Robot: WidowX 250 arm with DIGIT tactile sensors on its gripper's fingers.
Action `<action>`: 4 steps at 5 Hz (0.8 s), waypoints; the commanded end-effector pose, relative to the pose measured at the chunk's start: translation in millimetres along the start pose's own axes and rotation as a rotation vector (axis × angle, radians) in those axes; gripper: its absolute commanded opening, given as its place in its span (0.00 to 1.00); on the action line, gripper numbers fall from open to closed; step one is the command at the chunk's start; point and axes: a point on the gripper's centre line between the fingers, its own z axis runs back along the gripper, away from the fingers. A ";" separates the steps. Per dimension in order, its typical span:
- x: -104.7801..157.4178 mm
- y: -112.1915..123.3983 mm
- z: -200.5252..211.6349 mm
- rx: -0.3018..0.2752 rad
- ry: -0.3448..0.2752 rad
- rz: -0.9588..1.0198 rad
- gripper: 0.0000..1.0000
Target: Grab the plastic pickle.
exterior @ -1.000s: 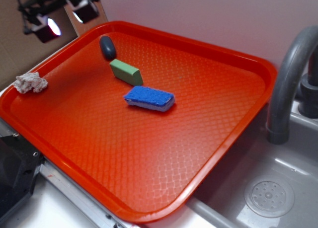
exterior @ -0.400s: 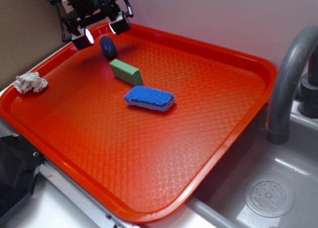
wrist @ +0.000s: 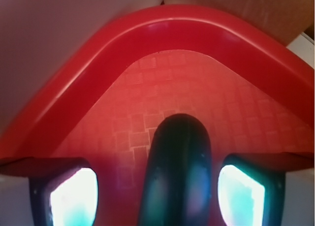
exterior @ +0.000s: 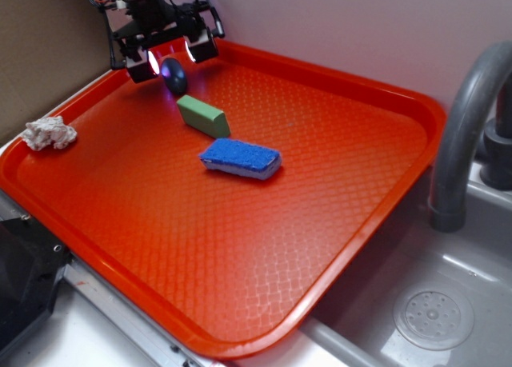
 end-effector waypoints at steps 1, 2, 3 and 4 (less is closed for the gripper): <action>6.3 -8.8 13.7 -0.008 -0.018 -0.023 0.00; 3.4 -7.8 20.0 -0.011 -0.035 -0.043 0.00; 2.0 -6.2 34.5 -0.034 -0.040 -0.086 0.00; -1.4 -4.8 73.8 -0.105 -0.012 -0.213 0.00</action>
